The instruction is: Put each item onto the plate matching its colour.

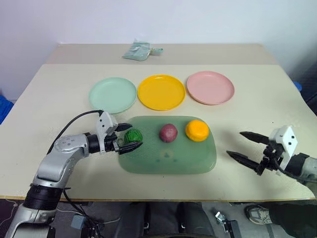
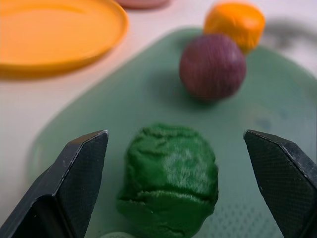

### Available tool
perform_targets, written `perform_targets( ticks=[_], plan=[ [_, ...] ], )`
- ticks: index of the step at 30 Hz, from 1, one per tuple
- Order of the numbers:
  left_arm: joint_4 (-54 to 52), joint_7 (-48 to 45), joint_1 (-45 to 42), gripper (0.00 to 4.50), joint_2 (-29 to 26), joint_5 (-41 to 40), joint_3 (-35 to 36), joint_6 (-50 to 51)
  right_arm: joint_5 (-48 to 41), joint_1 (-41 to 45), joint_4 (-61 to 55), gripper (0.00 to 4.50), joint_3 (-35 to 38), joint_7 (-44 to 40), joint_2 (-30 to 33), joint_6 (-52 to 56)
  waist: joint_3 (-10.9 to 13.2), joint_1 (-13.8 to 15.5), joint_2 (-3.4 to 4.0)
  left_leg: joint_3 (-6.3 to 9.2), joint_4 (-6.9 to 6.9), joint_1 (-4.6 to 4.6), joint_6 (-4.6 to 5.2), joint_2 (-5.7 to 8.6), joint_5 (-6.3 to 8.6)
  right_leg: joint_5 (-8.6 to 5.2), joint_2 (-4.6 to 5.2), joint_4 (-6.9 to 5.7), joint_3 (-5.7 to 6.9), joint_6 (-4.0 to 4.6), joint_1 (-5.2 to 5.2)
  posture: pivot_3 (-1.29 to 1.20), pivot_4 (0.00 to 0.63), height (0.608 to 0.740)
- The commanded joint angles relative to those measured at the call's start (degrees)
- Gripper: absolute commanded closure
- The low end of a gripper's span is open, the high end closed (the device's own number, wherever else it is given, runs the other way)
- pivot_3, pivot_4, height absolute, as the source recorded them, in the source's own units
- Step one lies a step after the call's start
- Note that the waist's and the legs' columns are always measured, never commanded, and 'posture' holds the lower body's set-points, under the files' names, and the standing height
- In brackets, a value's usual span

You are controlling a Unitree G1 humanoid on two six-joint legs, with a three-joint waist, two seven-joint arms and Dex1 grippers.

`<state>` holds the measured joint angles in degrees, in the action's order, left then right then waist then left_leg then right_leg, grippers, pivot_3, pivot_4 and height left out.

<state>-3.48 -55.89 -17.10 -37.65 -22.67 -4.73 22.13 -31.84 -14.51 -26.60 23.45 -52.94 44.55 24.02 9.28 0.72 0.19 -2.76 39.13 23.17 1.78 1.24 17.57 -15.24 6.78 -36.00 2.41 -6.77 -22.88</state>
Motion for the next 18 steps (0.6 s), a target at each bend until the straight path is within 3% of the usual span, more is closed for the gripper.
perform_targets(
  ticks=[1,4,7,10,16,18],
  plan=[
    [3.7,-1.1,-2.8,0.00,0.5,4.0,-2.4,-3.1,-1.8,-0.4,-6.5,0.03,-0.6,3.9,-1.9,1.8,0.0,0.0,0.00,0.00,0.01,0.00,0.01,0.01,0.00,0.00,0.02,0.00,0.00,0.00,0.01,0.00,0.150,0.740],
    [5.0,-1.6,-3.5,0.90,1.4,4.3,-2.2,-3.9,-2.0,-0.6,-8.8,0.00,-2.1,5.8,-2.9,3.2,0.0,0.0,-0.02,0.01,0.03,0.03,0.03,0.02,0.01,0.00,0.03,0.01,0.00,0.00,-0.02,0.00,0.150,0.740],
    [4.9,-0.9,-3.0,2.28,1.8,4.3,-0.8,-4.7,-2.6,0.1,-10.5,0.00,-3.5,6.8,-2.9,4.5,0.0,0.0,-0.01,0.02,0.03,0.09,0.02,0.01,0.01,0.00,0.03,-0.01,0.00,0.00,-0.09,0.00,0.150,0.740],
    [5.0,4.2,-3.8,2.28,3.4,3.5,3.3,-4.0,-3.4,2.7,-11.2,0.00,-4.8,7.8,-2.6,5.8,0.0,0.0,-0.03,0.03,0.03,0.09,0.03,0.01,0.00,0.00,0.03,-0.01,0.00,0.00,-0.09,0.00,0.150,0.740],
    [17.0,31.0,-16.5,2.28,9.1,10.6,12.0,-1.0,-2.7,12.4,-9.7,0.00,-11.7,9.9,-3.9,7.3,0.1,0.1,-0.41,0.11,0.12,0.16,0.03,0.03,-0.03,0.02,-0.04,-0.12,0.04,-0.03,-0.15,0.00,0.150,0.740],
    [21.1,35.3,-19.9,2.28,10.6,11.4,13.0,0.2,-2.3,15.8,-8.4,0.00,-14.0,10.9,-5.0,7.5,0.1,0.1,-0.43,0.11,0.12,0.16,0.01,0.08,-0.04,0.02,-0.08,-0.12,0.07,-0.04,-0.14,0.00,0.150,0.740]
  ],
)
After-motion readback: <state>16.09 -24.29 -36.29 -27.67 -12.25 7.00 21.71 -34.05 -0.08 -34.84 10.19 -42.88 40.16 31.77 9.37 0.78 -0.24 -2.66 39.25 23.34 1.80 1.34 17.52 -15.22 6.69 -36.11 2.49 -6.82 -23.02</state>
